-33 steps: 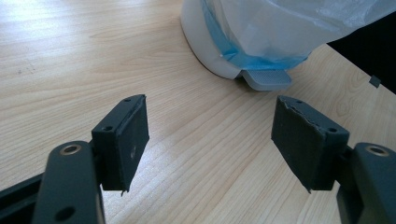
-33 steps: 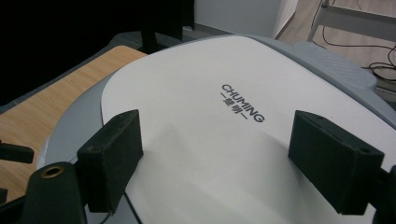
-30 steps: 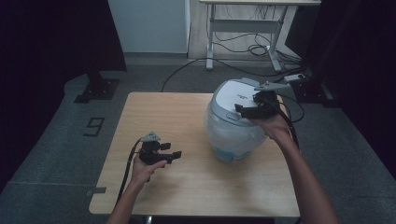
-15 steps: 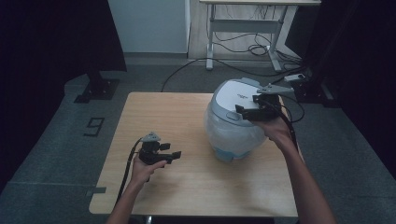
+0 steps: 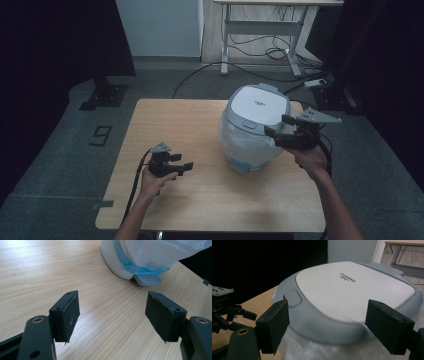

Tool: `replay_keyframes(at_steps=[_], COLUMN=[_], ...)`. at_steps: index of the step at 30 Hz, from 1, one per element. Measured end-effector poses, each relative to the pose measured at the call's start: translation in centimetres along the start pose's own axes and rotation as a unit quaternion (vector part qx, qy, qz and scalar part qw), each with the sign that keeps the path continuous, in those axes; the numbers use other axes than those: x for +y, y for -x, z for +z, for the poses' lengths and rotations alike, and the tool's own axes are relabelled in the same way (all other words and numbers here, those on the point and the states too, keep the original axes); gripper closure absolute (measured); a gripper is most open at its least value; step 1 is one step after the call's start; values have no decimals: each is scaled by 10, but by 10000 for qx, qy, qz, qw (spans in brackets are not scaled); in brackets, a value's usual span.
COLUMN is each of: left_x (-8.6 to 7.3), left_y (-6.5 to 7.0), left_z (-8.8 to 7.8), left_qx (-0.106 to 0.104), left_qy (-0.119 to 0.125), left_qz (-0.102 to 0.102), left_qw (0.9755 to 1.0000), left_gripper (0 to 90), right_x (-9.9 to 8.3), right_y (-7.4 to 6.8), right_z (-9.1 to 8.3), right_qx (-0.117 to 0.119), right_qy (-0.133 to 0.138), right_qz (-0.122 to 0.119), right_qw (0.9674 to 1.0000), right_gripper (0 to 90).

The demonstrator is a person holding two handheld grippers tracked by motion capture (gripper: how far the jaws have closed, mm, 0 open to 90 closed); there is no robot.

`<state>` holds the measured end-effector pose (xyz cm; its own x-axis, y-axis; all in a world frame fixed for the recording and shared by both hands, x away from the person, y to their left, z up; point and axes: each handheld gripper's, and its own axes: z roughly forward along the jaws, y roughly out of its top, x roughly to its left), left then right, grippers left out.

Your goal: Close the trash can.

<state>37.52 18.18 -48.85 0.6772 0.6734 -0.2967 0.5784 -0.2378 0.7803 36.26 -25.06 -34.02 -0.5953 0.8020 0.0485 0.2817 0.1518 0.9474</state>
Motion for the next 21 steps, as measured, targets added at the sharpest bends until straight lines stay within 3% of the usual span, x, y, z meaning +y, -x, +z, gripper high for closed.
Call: replay_keyframes(at_steps=[9,16,21], left_x=[-6,-11,-15], left_y=[-3,-5,-7], left_z=[3,3,5], left_qx=[74,127,172], left_qy=[-84,-118,-160], left_qz=[2,2,10], left_qw=[9999,9998,9997], left_gripper=[274,274,274], right_x=[-61,-116,-156], right_y=[8,19,29], right_z=[-31,-36,-34], right_qx=[16,-147,-292], right_qy=[201,164,-72], right_qz=[227,510,621], right_qw=[9995,9985,9976], right_gripper=[181,181,180])
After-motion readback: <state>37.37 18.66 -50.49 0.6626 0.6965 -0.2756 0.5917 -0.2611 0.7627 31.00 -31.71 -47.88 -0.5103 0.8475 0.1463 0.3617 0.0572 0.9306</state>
